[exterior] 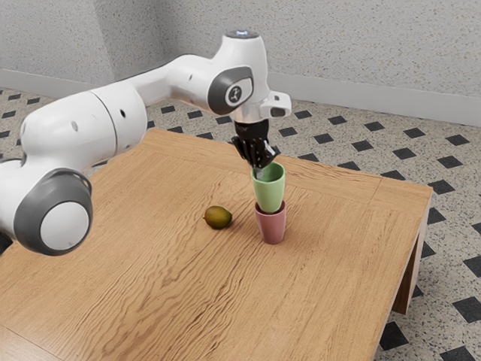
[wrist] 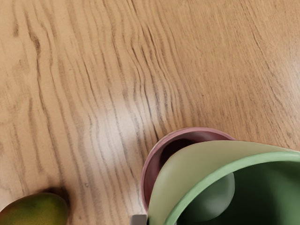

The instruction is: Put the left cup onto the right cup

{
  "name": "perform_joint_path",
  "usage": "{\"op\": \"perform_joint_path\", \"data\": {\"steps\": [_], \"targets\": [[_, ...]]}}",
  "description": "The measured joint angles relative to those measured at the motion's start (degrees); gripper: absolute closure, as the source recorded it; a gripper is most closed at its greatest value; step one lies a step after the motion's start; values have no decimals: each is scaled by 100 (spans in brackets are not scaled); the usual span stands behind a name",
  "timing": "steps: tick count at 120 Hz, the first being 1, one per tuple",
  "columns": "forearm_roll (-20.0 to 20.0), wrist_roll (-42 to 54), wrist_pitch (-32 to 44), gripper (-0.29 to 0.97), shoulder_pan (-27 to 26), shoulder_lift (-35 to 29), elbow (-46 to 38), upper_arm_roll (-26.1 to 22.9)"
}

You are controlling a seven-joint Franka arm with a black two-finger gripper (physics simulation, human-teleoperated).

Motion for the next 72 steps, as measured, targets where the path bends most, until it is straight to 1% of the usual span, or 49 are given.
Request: {"op": "perform_joint_path", "data": {"steps": [72], "targets": [[0,0,54,79,8,139,1,-10]]}}
